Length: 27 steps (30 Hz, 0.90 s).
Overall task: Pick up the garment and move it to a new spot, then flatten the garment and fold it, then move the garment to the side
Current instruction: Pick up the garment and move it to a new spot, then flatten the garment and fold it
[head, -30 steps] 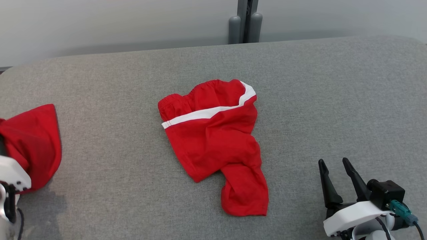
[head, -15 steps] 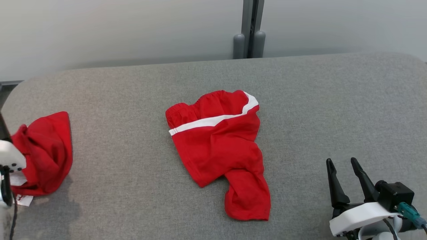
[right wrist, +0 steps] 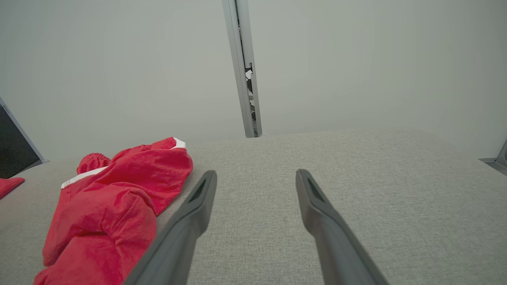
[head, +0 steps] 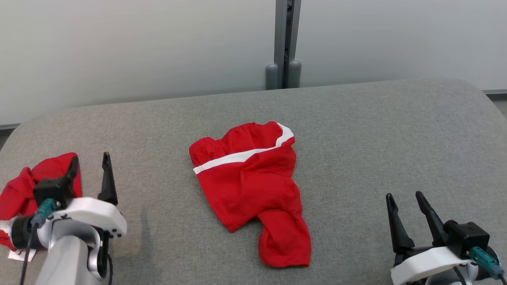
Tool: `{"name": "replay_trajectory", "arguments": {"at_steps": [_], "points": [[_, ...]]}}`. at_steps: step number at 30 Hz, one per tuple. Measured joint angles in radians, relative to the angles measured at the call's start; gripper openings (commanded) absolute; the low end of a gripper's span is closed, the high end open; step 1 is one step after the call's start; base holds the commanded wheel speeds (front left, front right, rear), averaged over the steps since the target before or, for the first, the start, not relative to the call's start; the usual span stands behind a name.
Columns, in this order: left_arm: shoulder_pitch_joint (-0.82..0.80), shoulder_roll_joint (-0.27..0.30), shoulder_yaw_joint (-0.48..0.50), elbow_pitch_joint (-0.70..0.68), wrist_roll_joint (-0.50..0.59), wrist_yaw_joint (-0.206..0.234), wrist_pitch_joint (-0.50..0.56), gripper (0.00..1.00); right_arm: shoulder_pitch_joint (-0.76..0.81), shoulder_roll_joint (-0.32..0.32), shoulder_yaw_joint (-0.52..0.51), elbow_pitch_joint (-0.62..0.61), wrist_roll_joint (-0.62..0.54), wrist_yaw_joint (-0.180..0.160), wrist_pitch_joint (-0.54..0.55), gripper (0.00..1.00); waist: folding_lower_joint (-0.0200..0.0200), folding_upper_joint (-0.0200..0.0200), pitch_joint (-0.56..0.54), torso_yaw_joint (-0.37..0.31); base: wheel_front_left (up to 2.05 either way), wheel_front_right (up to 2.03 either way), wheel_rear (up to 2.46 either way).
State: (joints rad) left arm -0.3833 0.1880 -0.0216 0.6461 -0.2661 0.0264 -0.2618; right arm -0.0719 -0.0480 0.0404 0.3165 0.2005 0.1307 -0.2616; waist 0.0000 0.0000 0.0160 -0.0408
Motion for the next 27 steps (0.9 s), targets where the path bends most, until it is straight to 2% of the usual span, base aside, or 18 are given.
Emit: {"name": "replay_trajectory", "arguments": {"at_steps": [5,12,20,27], "points": [[0.111,-0.056,0.017,-0.028,0.016,0.0,0.0,1.0,0.013,0.0,0.003,-0.003,-0.013,0.0,0.0,1.0,0.0,0.0,-0.013,-0.012,0.0,0.0,0.0],[0.258,-0.102,0.03,-0.097,0.052,-0.01,0.0,1.0,0.037,-0.001,0.009,0.001,-0.021,0.0,0.0,1.0,0.0,0.0,-0.031,-0.008,0.0,0.0,0.0],[0.39,-0.128,0.034,-0.179,0.111,-0.03,0.0,1.0,0.052,0.0,0.041,0.013,-0.021,0.0,0.0,1.0,0.0,0.0,-0.042,0.006,0.0,0.0,0.0],[0.419,-0.136,0.037,-0.194,0.122,-0.035,0.0,1.0,0.054,0.0,0.058,0.017,-0.021,0.0,0.0,1.0,0.0,0.0,-0.026,0.019,0.0,0.0,0.0]]}}
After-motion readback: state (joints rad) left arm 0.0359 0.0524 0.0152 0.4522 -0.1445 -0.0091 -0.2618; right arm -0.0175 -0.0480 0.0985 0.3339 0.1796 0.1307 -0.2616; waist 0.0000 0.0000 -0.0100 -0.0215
